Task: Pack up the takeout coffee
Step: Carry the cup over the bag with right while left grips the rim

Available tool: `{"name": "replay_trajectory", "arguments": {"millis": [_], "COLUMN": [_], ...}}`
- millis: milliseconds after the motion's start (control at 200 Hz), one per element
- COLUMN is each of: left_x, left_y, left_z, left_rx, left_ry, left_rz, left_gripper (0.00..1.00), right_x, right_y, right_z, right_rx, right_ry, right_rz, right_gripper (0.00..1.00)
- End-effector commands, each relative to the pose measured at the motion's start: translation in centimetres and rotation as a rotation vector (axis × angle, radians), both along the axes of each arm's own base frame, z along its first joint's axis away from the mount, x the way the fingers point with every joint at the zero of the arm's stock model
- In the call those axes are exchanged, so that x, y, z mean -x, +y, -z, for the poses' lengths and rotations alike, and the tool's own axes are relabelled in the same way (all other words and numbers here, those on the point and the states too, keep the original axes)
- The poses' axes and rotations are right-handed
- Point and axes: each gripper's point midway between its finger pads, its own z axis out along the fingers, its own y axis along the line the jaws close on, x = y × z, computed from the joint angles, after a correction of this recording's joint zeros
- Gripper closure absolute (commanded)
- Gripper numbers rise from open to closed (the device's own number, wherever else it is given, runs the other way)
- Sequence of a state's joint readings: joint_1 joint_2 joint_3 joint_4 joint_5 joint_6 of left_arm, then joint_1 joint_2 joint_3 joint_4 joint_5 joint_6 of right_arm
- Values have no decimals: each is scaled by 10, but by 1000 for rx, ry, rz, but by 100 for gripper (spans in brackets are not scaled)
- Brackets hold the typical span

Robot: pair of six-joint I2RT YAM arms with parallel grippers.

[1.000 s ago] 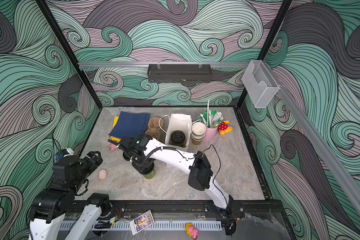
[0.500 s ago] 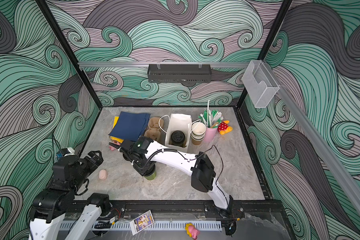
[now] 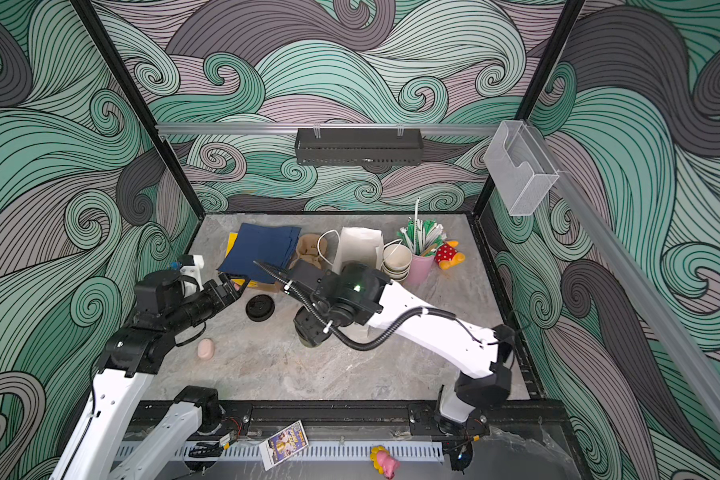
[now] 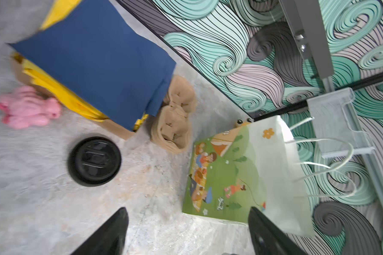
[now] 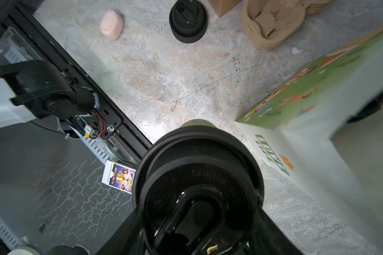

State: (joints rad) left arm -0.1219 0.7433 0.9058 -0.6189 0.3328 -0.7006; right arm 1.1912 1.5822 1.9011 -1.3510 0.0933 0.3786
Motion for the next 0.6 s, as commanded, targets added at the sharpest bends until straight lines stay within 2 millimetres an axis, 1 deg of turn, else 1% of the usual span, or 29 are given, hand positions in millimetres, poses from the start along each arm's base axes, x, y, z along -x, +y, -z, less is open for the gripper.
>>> {"name": "replay_trajectory", "arguments": {"millis": [0,125,290,360,455,540,595], "left_x": [-13,-35,-63,-70,-74,-77,-80], "left_y": [-39,-66,-98,-114,-137,-157,-167], "left_z": [-58,-76,-90,-95,-100,-102,-99], "left_rx": [78,65,55,54,58,70,71], "left_ry": [-184,-210,-224,-230,-237,-243,-230], "left_rz": [198,276,347,390,459,527,561], "left_gripper": [13,12,10,10,9,8,9], "right_x": [0,-3,-9,-12,-18,-26,-33], "right_y": [-32,-56,-75,-81,-92,-100,-105], "right_z": [-17,-47,-83,-98,-112,-119,-122], "right_rx": [-20,-120,-232,-274,-308,-316,-311], "right_ry": [-11,-39,-90,-115,-150,-185,-209], "right_rz": [89,147,192,208,238,274,303], "right_gripper": [36,36,36,36,35,35,35]}}
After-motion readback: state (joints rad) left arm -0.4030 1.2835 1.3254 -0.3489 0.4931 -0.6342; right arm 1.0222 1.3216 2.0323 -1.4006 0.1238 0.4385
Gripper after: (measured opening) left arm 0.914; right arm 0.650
